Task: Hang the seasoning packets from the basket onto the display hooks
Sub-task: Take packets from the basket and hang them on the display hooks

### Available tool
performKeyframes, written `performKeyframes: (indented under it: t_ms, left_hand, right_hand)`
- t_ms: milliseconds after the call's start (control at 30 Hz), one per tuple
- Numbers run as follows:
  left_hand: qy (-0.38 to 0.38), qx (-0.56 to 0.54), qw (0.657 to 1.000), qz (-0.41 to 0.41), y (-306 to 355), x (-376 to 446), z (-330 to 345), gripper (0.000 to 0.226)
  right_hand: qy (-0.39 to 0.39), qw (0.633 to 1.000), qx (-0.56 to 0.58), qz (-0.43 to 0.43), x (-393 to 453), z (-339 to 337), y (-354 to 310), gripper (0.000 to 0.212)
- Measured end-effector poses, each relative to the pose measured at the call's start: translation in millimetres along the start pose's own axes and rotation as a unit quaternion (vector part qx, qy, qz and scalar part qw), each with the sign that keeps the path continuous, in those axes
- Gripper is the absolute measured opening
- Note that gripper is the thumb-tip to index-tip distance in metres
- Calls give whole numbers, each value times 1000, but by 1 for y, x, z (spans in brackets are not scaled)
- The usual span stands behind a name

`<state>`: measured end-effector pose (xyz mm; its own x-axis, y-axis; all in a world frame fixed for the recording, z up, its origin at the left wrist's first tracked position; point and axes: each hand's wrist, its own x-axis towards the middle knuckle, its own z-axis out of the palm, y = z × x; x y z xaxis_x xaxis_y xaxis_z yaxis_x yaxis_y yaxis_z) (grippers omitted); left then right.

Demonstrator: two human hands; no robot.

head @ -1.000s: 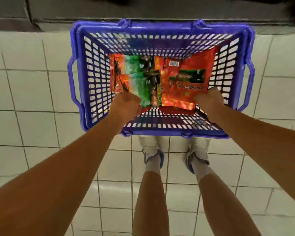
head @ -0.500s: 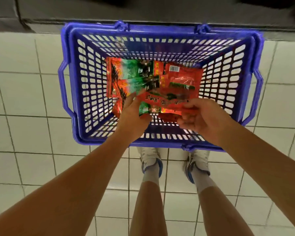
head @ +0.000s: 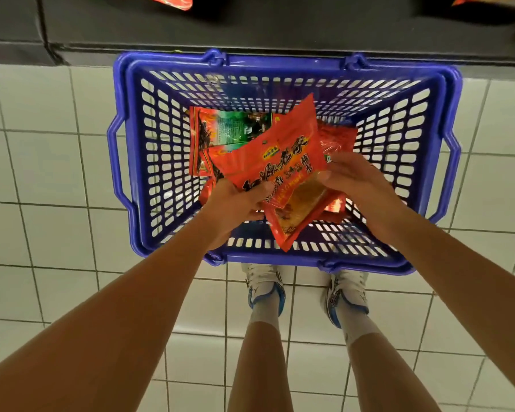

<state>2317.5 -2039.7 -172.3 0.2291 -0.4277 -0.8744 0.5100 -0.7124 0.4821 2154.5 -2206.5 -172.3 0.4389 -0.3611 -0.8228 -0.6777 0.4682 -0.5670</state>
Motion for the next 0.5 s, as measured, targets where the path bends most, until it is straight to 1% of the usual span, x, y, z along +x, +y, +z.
performKeyframes:
  t_ms: [67, 133, 167, 200, 267, 300, 333, 433, 467, 500]
  left_hand:
    - [-24, 2, 999, -26, 2, 3, -1, 29]
    - [-43, -6, 998, -46, 1, 6, -6, 31]
    - [-59, -5, 997, -57, 0, 8, -9, 35]
    - [-78, 1, 995, -67, -1, 9, -11, 38]
    - [-100, 25, 992, -77, -5, 12, -9, 38]
    - [-84, 40, 993, -79, -7, 15, -6, 38]
    - [-46, 50, 994, -82, -10, 21, -3, 41]
    - [97, 79, 988, -86, -18, 45, 8, 49]
    - [126, 125, 981, -72, -21, 53, 10, 48]
    - [139, 196, 969, -51, -25, 61, 10, 46]
  right_hand:
    - [-51, 999, -15, 2, 8, 0, -1, 54]
    - [-63, 998, -9, -1, 14, -2, -3, 61]
    - [-66, 998, -5, -1, 16, -4, -3, 59]
    - [-79, 997, -6, 2, 17, -5, -1, 52]
    - [-109, 994, -22, 14, 20, -5, 7, 28]
    - [-103, 994, -22, 27, 22, -4, 14, 20]
    - [-80, 996, -8, 47, 24, -3, 21, 17]
    - [-1, 996, 27, 90, 30, -4, 38, 21]
    - [23, 995, 27, 96, 32, -6, 43, 21]
    - [46, 994, 23, 99, 35, -9, 49, 22]
